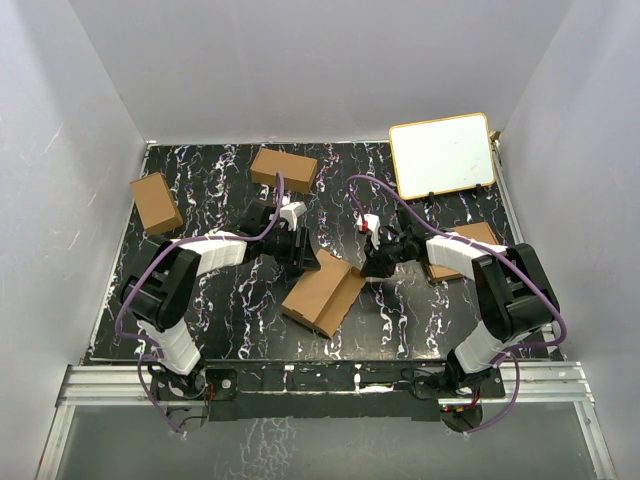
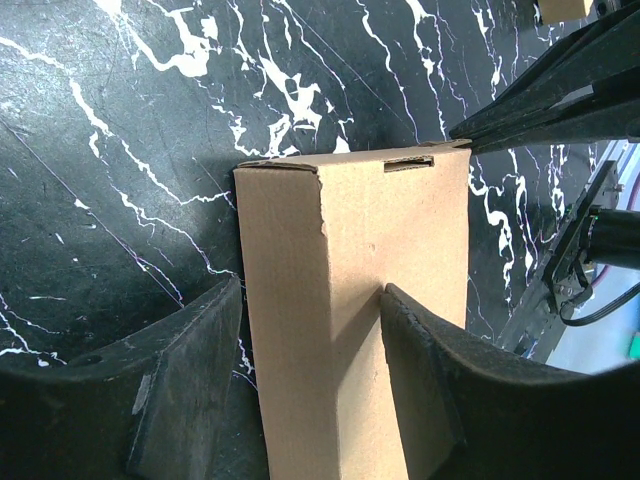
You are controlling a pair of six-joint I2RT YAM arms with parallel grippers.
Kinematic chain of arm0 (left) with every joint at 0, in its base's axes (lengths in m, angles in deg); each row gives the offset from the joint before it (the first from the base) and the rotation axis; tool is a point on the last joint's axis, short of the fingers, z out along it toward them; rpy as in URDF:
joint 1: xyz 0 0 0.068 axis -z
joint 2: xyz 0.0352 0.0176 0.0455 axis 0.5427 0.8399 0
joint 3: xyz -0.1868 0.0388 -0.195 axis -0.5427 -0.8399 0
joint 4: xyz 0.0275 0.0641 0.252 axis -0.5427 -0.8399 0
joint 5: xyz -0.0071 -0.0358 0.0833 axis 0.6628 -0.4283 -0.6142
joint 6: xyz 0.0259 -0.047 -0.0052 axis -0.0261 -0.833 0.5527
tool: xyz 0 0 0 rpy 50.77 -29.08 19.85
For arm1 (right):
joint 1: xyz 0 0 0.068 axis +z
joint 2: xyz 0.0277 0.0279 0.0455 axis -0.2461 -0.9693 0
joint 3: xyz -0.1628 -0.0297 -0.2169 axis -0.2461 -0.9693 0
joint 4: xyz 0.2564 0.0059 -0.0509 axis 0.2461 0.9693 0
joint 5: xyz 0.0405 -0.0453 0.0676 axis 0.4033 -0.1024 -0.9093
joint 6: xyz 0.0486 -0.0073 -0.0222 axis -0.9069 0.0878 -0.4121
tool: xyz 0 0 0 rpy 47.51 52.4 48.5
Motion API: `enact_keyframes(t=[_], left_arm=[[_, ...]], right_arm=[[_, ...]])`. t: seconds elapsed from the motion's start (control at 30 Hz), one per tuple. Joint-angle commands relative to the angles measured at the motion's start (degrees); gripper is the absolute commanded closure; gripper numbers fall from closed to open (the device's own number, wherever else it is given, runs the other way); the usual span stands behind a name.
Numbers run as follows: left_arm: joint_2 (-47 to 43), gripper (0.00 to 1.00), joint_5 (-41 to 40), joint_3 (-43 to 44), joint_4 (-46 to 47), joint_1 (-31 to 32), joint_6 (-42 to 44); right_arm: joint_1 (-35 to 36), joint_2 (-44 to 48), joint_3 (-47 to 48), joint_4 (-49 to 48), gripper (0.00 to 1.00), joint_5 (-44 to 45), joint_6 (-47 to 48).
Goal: Fold the paper box
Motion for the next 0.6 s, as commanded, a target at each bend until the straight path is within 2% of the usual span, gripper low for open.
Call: enact_keyframes(t=[0.0,0.57], left_arm=[[-0.8,0.46,-2.1,-0.2,-4.8,-0.4,2.6],[0.4,0.46,-0.8,0.6,-5.0,-0.3,2.3]], right_arm=[[0.2,0.5,2.1,0.1,0.92,-2.0,2.0],[2.4,1.4,1.5,-3.2,0.92,-2.6,-1.1]])
